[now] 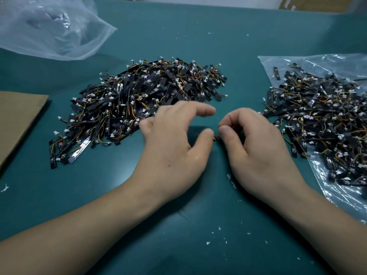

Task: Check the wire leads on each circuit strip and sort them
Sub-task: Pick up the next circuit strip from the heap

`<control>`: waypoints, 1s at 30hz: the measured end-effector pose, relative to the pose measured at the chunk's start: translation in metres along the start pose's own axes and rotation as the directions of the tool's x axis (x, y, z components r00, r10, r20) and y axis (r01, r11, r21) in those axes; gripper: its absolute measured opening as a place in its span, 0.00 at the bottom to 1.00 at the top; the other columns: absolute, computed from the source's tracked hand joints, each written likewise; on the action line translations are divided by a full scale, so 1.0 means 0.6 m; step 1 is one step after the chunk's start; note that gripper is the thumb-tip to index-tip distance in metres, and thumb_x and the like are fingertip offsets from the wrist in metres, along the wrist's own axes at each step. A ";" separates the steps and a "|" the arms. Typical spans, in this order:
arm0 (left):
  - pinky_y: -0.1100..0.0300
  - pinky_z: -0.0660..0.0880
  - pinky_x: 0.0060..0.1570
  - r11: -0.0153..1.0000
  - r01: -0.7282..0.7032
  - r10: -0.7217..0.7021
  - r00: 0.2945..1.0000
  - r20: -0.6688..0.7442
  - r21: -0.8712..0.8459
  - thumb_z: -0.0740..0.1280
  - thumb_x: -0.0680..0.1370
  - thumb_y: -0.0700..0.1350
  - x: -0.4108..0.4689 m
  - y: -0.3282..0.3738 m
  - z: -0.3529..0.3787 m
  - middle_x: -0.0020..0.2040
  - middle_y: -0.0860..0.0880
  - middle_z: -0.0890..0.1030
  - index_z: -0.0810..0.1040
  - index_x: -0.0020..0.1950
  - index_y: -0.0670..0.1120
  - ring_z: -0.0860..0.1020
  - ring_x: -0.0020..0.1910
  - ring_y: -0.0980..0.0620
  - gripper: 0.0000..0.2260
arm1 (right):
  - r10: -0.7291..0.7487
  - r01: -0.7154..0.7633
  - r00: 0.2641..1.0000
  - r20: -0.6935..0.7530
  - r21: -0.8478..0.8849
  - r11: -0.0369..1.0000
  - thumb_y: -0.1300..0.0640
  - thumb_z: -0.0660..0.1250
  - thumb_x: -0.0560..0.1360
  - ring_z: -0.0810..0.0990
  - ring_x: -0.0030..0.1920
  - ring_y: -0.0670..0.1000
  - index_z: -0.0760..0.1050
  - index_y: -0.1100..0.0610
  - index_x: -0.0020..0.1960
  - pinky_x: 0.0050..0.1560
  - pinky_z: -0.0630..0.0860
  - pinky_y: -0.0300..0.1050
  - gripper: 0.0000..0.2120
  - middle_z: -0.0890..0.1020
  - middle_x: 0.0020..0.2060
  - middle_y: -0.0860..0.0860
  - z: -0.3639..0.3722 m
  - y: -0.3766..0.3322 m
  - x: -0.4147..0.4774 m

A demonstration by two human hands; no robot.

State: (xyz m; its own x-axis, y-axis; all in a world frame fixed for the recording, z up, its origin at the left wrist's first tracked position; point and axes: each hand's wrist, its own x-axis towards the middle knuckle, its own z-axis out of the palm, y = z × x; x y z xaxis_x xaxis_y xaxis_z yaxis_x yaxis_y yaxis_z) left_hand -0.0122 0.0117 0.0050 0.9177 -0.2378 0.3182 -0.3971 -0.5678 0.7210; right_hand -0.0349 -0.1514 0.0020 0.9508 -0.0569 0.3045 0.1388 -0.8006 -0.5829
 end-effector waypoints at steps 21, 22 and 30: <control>0.44 0.74 0.59 1.000 0.007 -0.007 0.999 0.038 -0.005 0.65 0.78 0.51 0.000 -0.004 0.003 0.44 0.63 0.81 0.81 0.49 0.55 0.78 0.51 0.55 0.05 | 0.026 -0.036 0.999 0.039 0.271 0.962 0.52 0.66 0.78 0.77 0.38 0.44 0.76 0.46 0.50 0.40 0.70 0.32 0.02 0.80 0.40 0.40 -0.001 0.007 -0.001; 0.44 0.75 0.57 0.998 0.017 -0.016 1.000 0.025 -0.053 0.65 0.78 0.51 0.000 -0.004 0.003 0.43 0.63 0.82 0.81 0.49 0.54 0.79 0.49 0.55 0.05 | 0.047 -0.054 0.998 0.029 0.320 0.946 0.50 0.66 0.78 0.77 0.37 0.45 0.76 0.46 0.52 0.40 0.71 0.33 0.04 0.80 0.40 0.41 0.000 0.008 0.000; 0.58 0.76 0.44 0.946 0.060 -0.074 0.997 -0.033 -0.317 0.68 0.79 0.45 0.004 -0.003 -0.002 0.41 0.55 0.82 0.82 0.49 0.51 0.79 0.41 0.51 0.03 | 0.055 -0.091 0.994 0.092 0.447 0.890 0.47 0.61 0.81 0.73 0.32 0.47 0.76 0.55 0.40 0.37 0.71 0.49 0.15 0.79 0.32 0.53 -0.007 0.009 0.007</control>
State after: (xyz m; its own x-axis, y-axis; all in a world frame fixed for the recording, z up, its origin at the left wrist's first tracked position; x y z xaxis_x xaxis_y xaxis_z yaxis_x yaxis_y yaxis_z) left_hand -0.0094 0.0130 0.0055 0.9439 -0.1690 0.2836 -0.3235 -0.3017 0.8968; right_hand -0.0314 -0.1586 0.0035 0.9785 -0.0458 0.2011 0.1608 -0.4410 -0.8830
